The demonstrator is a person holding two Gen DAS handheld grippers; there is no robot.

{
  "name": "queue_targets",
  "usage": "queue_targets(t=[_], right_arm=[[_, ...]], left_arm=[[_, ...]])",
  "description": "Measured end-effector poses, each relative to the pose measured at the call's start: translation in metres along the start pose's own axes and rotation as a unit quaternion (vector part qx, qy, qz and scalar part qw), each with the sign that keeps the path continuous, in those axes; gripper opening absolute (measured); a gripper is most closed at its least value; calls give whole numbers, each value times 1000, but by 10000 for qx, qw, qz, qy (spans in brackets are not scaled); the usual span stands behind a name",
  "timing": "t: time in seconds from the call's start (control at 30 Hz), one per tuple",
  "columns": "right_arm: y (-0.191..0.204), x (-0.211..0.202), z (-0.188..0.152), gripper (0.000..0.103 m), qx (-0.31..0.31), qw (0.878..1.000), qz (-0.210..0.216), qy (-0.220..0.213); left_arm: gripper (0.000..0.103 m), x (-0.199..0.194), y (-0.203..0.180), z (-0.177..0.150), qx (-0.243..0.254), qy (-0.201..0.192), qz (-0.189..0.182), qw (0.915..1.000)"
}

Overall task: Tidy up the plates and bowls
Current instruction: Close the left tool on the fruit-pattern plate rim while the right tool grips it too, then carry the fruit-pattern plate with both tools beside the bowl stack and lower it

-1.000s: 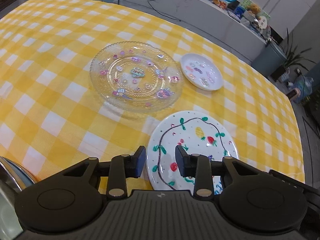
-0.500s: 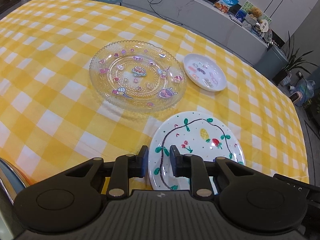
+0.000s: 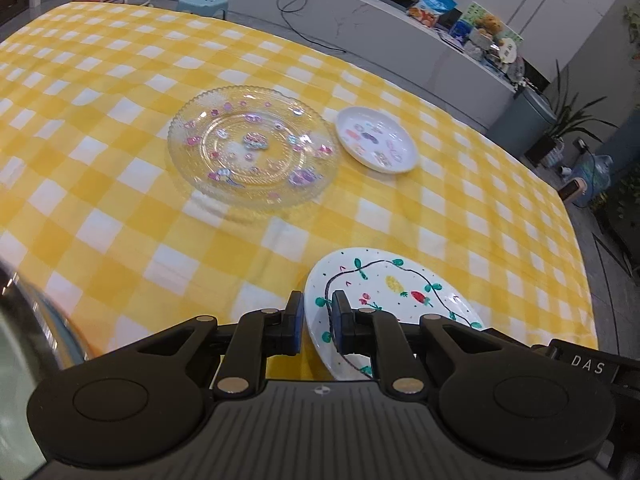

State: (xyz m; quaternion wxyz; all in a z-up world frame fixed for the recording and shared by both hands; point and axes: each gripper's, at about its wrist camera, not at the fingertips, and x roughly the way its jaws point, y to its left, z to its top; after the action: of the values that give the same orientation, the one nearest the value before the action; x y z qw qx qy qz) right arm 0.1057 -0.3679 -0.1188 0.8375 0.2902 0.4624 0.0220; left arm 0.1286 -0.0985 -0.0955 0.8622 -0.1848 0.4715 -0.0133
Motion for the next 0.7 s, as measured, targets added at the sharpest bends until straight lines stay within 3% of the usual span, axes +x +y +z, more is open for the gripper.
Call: queue_targets(t=[0.17, 0.43, 0.7], right_arm=[[-3, -27, -12, 6, 27, 9999, -113, 43], [-5, -61, -20, 6, -186, 9973, -532, 464], [-8, -52, -39, 8, -332, 9897, -908, 1052]], left_arm=[[16, -19, -5, -14, 134, -31, -153, 9998], [16, -39, -9, -44, 206, 187, -394, 9988], [16, -46, -2, -64, 223, 255, -331, 9989]])
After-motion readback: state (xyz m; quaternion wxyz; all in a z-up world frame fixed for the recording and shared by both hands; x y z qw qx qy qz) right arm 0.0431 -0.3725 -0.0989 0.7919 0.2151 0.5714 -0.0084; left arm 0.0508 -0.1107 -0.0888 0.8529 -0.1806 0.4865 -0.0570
